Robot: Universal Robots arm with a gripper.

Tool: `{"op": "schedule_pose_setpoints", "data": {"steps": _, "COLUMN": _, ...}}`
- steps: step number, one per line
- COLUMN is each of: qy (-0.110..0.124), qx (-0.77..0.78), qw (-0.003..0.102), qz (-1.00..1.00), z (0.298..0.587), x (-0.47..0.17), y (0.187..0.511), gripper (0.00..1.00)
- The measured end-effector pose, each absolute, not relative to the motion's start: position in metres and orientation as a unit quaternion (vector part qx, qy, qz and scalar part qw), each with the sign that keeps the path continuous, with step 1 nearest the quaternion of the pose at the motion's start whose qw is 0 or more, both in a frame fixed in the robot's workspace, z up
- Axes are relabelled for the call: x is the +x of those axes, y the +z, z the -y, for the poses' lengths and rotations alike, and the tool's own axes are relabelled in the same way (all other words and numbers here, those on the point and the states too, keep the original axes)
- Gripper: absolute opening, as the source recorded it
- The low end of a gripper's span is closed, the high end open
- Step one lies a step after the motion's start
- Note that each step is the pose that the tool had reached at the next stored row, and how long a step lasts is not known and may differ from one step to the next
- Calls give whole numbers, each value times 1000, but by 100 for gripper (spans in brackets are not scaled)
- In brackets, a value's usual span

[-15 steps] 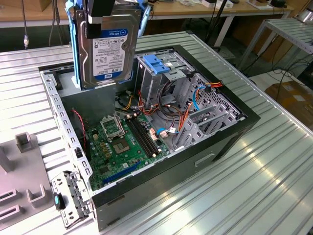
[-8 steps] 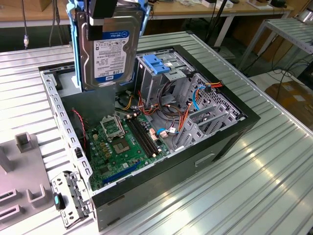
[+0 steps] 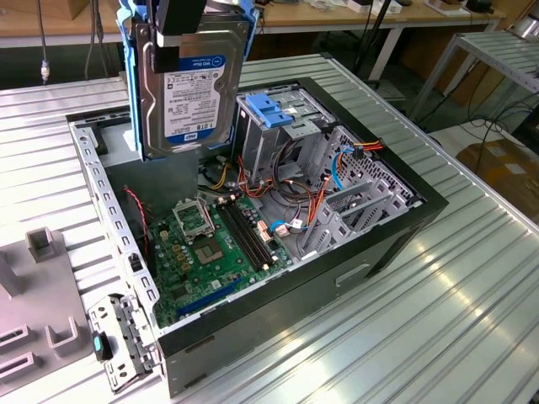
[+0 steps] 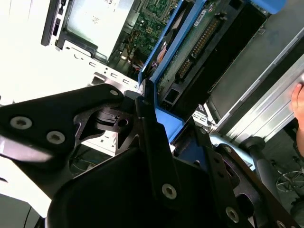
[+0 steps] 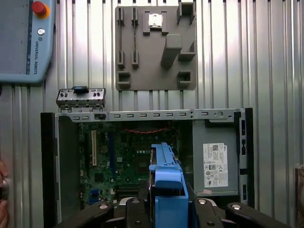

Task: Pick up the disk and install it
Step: 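Insert the disk into the insertion slot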

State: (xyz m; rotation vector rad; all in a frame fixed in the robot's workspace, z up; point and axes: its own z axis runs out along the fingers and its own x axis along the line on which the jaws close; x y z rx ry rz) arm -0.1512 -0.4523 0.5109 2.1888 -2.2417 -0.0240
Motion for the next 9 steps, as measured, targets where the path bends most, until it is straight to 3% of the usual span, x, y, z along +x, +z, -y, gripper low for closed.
{"op": "schedule_pose_setpoints", "data": {"steps": 9, "qy": -7, "qx": 699, "qw": 5, "qz": 715, "z": 458, "x": -151, "y": 511, "gripper": 37}}
